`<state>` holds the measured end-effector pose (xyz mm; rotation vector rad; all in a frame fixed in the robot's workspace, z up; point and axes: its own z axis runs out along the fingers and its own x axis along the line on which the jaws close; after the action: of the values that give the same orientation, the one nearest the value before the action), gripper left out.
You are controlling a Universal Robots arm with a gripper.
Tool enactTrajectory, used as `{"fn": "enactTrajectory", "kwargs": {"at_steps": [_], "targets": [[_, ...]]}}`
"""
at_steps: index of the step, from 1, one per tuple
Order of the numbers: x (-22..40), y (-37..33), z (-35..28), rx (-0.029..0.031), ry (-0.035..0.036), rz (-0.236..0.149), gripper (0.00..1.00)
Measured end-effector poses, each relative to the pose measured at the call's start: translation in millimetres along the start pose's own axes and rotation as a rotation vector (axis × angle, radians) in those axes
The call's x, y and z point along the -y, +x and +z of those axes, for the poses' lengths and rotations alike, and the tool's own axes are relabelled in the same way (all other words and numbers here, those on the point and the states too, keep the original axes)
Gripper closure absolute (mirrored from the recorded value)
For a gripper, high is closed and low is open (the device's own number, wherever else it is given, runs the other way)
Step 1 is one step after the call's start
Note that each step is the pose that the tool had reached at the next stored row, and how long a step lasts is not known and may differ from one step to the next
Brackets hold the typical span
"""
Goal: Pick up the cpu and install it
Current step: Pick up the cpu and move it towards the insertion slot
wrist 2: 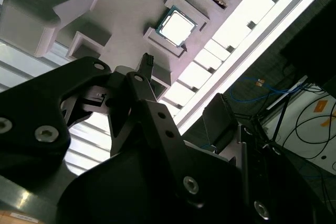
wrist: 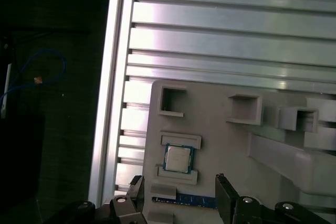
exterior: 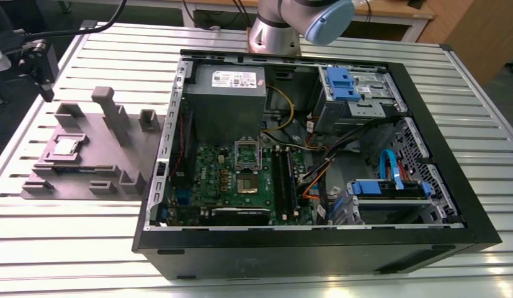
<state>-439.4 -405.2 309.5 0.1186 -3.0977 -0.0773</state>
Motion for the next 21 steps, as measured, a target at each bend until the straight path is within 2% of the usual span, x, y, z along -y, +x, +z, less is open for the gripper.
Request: {"fn": "enactTrajectory", "kwargs": {"at_steps": [21], "targets": [[0.4, -0.3, 7.0, -0.0001, 0.0000, 0.000, 0.35]]}}
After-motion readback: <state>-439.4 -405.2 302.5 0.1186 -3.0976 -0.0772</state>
